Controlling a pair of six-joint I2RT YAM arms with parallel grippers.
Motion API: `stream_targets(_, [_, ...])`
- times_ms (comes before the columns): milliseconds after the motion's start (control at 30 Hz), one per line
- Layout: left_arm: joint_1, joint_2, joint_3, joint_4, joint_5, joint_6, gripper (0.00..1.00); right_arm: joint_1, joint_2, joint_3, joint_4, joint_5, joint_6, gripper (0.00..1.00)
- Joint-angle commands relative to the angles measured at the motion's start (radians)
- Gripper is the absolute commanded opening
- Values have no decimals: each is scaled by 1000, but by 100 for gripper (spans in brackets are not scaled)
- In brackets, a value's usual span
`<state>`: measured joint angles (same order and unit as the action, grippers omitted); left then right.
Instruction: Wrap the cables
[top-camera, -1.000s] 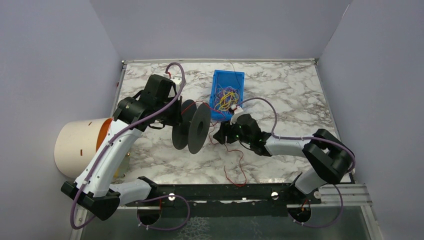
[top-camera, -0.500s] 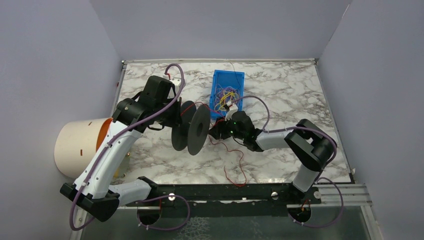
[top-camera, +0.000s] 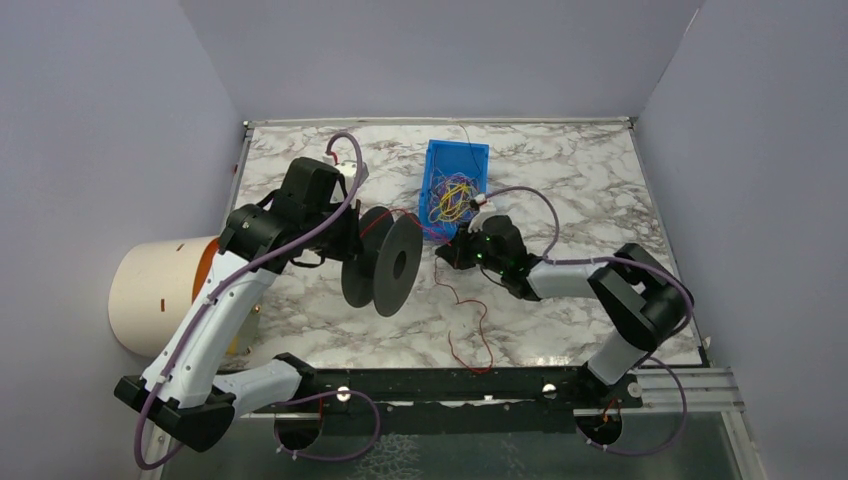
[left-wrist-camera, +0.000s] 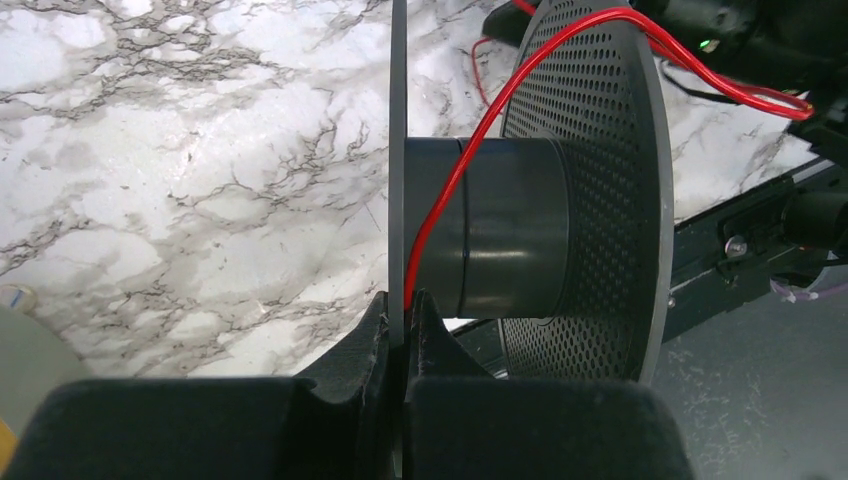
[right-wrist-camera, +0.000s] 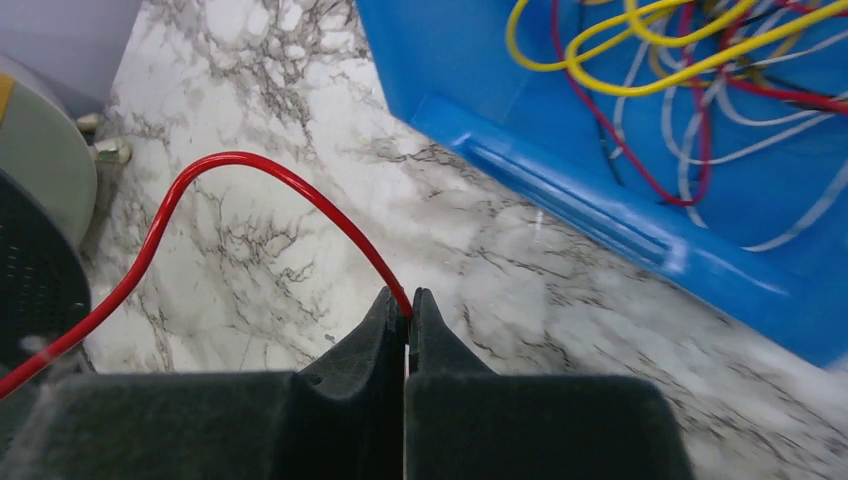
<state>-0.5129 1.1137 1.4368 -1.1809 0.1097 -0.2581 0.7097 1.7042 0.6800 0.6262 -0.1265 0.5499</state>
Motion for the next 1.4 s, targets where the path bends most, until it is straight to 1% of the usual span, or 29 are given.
stream_targets(0, [-11, -33, -3, 47, 86, -2, 0, -45, -161, -44, -121, 67, -12, 1])
stream_targets(167, [-25, -47, -13, 71, 134, 25, 0, -76, -313, -48, -317, 164, -53, 1])
stream_targets(300, [-28, -56, 3, 99, 209, 30, 0, -118, -405, -36, -460, 212, -84, 1])
stream_targets(433, [-33, -60, 29, 115, 243, 28, 0, -175, -497, -53, -544, 233, -92, 1])
stream_targets(567, [-33, -71, 39, 157, 322, 25, 0, -229, -535, -58, -612, 219, -84, 1])
stream_targets(667, [-33, -77, 46, 185, 363, 24, 0, -246, -556, -66, -645, 220, -79, 1])
stream_targets(767, [-33, -77, 58, 212, 368, 14, 0, -249, -590, -86, -658, 219, -73, 1])
stream_targets(933, [-33, -80, 82, 289, 313, -31, 0, -250, -658, -129, -674, 213, -55, 1])
stream_targets(1067, [-33, -80, 73, 368, 286, -77, 0, -250, -690, -172, -671, 194, -39, 1])
stream_targets(1367, [-33, -87, 44, 527, 277, -184, 0, -248, -700, -214, -643, 47, -44, 1])
